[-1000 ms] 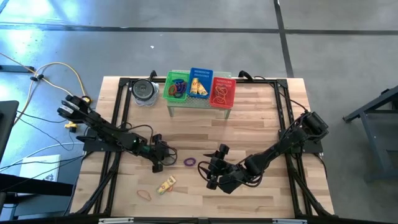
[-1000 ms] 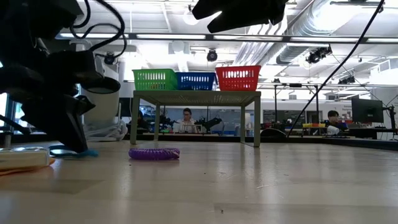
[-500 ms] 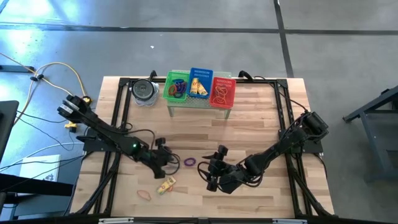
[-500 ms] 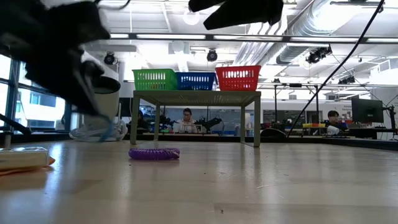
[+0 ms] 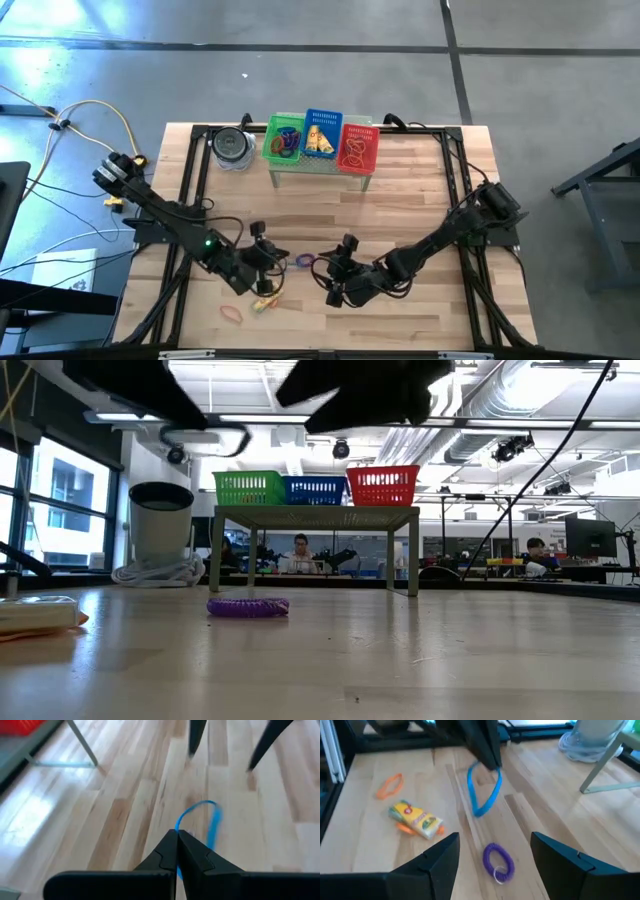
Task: Pick & Place Office Desk Supplies
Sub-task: Put the blue rubber band into the green bin on the shelf
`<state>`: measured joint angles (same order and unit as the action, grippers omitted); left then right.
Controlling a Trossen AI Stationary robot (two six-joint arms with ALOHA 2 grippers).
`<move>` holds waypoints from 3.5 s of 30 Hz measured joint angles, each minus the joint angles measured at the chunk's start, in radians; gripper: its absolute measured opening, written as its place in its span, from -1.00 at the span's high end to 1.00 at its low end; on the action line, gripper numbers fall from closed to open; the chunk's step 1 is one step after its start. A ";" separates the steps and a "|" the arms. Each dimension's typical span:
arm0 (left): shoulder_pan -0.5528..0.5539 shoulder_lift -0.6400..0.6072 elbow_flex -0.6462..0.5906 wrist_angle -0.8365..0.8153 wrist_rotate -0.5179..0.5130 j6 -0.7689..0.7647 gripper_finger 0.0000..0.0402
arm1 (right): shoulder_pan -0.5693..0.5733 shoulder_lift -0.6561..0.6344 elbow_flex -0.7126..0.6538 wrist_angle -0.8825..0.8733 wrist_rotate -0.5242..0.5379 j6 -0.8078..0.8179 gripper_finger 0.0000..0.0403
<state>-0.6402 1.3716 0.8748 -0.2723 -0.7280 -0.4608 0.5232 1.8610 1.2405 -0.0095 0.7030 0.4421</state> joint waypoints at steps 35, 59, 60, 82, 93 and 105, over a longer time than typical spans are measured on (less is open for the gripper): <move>-0.033 0.038 0.002 0.100 -0.059 0.106 1.00 | -0.120 0.141 0.002 0.357 -0.290 -0.027 -0.02; -0.031 0.038 0.001 0.122 -0.060 0.285 0.91 | -0.119 0.141 0.002 0.354 -0.316 -0.054 0.99; -0.033 0.038 0.001 0.123 -0.061 0.288 0.87 | -0.119 0.141 0.002 0.354 -0.316 -0.054 0.99; -0.075 0.038 0.001 0.192 -0.059 0.330 -0.01 | -0.099 0.095 0.001 0.079 -0.217 0.009 0.99; -0.075 0.038 0.001 0.190 -0.056 0.218 -0.01 | 0.053 -0.206 0.002 -0.308 0.332 0.101 0.99; -0.061 0.037 0.001 0.192 -0.012 0.139 -0.01 | -0.231 -0.498 0.003 -0.346 0.405 -0.128 0.99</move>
<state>-0.7010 1.4090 0.8757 -0.0807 -0.7400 -0.3214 0.2921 1.3633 1.2434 -0.3555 1.1082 0.3140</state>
